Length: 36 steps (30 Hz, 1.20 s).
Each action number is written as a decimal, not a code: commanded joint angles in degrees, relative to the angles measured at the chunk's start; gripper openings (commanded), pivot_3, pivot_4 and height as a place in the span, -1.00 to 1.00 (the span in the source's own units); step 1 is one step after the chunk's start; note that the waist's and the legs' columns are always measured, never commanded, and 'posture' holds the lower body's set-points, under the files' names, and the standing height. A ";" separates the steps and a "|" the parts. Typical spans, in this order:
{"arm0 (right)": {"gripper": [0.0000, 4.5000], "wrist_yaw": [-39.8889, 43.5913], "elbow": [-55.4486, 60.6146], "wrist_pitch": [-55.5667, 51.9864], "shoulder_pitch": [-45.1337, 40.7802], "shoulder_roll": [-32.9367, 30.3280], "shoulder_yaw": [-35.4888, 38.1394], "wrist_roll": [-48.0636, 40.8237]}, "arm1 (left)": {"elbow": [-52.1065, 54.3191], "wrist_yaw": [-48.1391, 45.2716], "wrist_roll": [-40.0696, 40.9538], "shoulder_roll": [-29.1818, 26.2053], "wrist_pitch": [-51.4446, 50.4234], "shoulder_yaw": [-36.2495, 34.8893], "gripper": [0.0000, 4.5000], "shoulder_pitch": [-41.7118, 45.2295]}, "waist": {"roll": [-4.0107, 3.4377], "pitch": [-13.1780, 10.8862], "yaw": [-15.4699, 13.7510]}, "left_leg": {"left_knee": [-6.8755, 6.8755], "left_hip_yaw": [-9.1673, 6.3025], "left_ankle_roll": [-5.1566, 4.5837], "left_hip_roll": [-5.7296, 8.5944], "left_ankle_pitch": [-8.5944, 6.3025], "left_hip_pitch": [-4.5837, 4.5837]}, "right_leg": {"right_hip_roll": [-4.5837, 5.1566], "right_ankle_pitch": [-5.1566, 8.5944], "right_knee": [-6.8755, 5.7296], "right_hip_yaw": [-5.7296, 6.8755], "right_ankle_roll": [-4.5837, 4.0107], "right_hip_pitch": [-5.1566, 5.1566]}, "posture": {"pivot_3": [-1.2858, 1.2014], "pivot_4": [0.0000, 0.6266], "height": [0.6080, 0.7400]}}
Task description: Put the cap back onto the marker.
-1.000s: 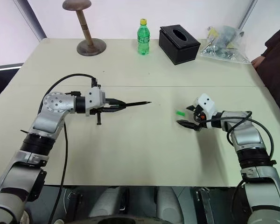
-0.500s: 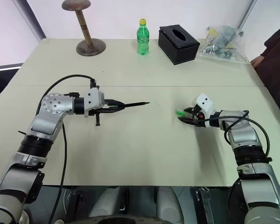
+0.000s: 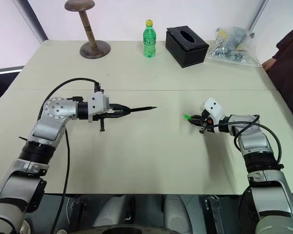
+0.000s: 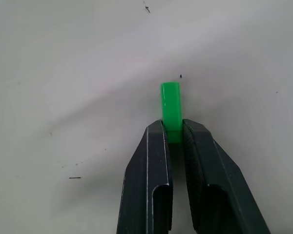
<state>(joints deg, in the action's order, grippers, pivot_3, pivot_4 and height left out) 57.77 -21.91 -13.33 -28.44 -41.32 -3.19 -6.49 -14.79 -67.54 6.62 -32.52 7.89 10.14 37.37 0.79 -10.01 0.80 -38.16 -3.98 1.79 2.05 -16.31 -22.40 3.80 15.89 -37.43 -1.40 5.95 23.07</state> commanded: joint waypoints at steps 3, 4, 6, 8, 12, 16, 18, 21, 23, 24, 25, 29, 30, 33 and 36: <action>-0.98 -4.07 19.74 -4.64 4.50 -5.77 0.04 5.52 | -6.47 -2.23 -2.80 0.68 9.94 1.98 -1.00 5.19 | -0.02 -0.01 -0.37 | 0.00 0.00 0.00 0.03 0.00 -0.08 | 0.02 0.00 -0.01 0.01 0.00 0.06 | 0.03 -0.52 1.00; -0.98 -4.27 23.78 -6.64 5.38 -6.55 0.32 5.61 | -8.69 -2.29 -3.82 1.07 12.20 2.62 -1.00 6.45 | -0.02 -0.01 -0.34 | -0.02 0.01 0.00 0.04 0.00 -0.10 | 0.03 0.00 0.00 0.00 0.00 0.08 | 0.03 -0.52 1.00; -0.98 -4.91 29.74 -9.39 6.78 -8.07 0.32 6.68 | -13.13 -1.88 -5.99 1.67 16.41 3.77 -1.00 8.76 | -0.02 -0.01 -0.22 | -0.02 0.01 0.00 0.06 0.00 -0.11 | 0.03 0.00 0.00 0.01 0.00 0.08 | 0.03 -0.52 1.00; -0.98 -5.59 33.37 -11.41 7.58 -9.14 0.15 7.72 | -16.70 -1.87 -6.96 2.44 19.41 4.33 -1.00 10.50 | -0.02 -0.01 -0.10 | -0.01 0.02 0.00 0.06 0.00 -0.10 | 0.01 0.00 -0.01 0.01 0.00 0.08 | 0.03 -0.52 1.00; -0.98 -7.24 42.40 -17.25 8.39 -10.16 -0.62 9.57 | -23.21 -2.20 -8.10 4.76 25.33 5.47 -1.00 14.02 | -0.02 -0.01 0.00 | 0.00 0.03 0.00 0.06 0.00 -0.10 | -0.04 0.00 -0.01 0.00 0.00 0.11 | 0.03 -0.52 1.00; -0.98 -7.86 45.57 -19.79 8.49 -11.02 -1.77 11.44 | -27.91 -1.99 -8.92 6.85 28.98 5.91 -1.00 16.60 | -0.01 -0.01 -0.14 | -0.02 0.04 0.00 0.07 0.00 -0.12 | -0.02 0.00 -0.02 0.01 0.00 0.11 | 0.03 -0.52 1.00; -0.98 -8.09 46.81 -20.80 8.50 -11.05 -2.35 11.89 | -29.54 -1.54 -9.27 7.74 30.36 6.09 -1.00 17.52 | -0.01 -0.01 -0.16 | -0.03 0.04 -0.01 0.07 0.00 -0.13 | -0.01 0.00 -0.01 0.01 0.00 0.10 | 0.03 -0.52 1.00; -0.98 -8.08 48.28 -21.99 8.19 -10.79 -3.27 11.86 | -31.64 -0.68 -10.14 8.76 32.04 6.34 -1.00 18.80 | -0.01 -0.02 -0.14 | -0.03 0.04 -0.01 0.08 0.00 -0.13 | -0.02 0.00 -0.01 0.01 0.00 0.11 | 0.03 -0.52 1.00; -0.98 -7.97 49.06 -22.66 7.81 -10.58 -3.69 11.74 | -32.81 -0.14 -10.48 9.43 32.59 6.32 -1.00 19.66 | -0.01 -0.02 -0.14 | -0.02 0.04 -0.01 0.08 0.00 -0.13 | -0.02 0.00 -0.01 0.01 0.00 0.11 | 0.03 -0.52 1.00; -0.98 -7.85 49.30 -22.92 7.61 -10.57 -3.80 11.66 | -33.27 0.09 -10.59 9.64 32.91 6.30 -1.00 19.96 | 0.00 -0.02 -0.10 | -0.02 0.04 -0.01 0.07 0.00 -0.13 | -0.02 0.00 -0.01 0.01 0.00 0.11 | 0.03 -0.52 1.00; -0.98 -7.78 49.44 -23.10 7.46 -10.58 -3.88 11.58 | -33.67 0.27 -10.71 9.80 33.22 6.28 -1.00 20.21 | -0.01 -0.02 -0.08 | -0.03 0.04 -0.01 0.08 0.00 -0.12 | -0.03 0.00 -0.02 0.01 0.00 0.11 | 0.03 -0.52 1.00; -0.98 -7.41 51.08 -24.06 5.82 -10.63 -5.09 11.53 | -35.03 0.65 -11.22 10.30 34.17 6.31 -1.00 20.87 | -0.01 -0.02 -0.01 | -0.02 0.04 -0.01 0.08 0.00 -0.12 | -0.05 0.00 -0.02 0.01 0.00 0.12 | 0.03 -0.52 1.00; -0.98 -7.31 51.53 -24.37 5.37 -10.58 -5.41 11.48 | -35.21 0.73 -11.29 10.41 34.32 6.36 -1.00 20.96 | -0.01 -0.02 -0.01 | -0.02 0.04 -0.01 0.08 0.00 -0.12 | -0.05 0.00 -0.02 0.01 0.00 0.13 | 0.03 -0.52 1.00; -0.98 -7.07 52.45 -25.08 4.40 -10.40 -6.02 11.24 | -35.57 0.86 -11.40 10.69 34.82 6.48 -1.00 21.14 | -0.01 -0.02 -0.07 | -0.02 0.04 -0.01 0.07 0.00 -0.13 | -0.05 0.00 -0.02 0.01 0.00 0.13 | 0.03 -0.52 1.00; -0.98 -7.12 52.87 -25.57 3.86 -10.40 -6.39 11.26 | -35.86 0.83 -11.52 10.81 35.08 6.47 -1.00 21.25 | -0.01 -0.02 -0.12 | -0.02 0.04 -0.01 0.07 0.00 -0.13 | -0.05 0.00 -0.02 0.01 0.00 0.12 | 0.03 -0.52 1.00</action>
<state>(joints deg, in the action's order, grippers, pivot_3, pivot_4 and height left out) 50.68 28.92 -38.61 -23.55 -51.52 -10.34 4.83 -51.05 -67.32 -5.04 -21.80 42.04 17.09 56.72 0.78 -10.03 0.68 -38.19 -3.94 1.78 2.12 -16.31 -22.53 3.75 15.89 -37.44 -1.39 5.95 23.19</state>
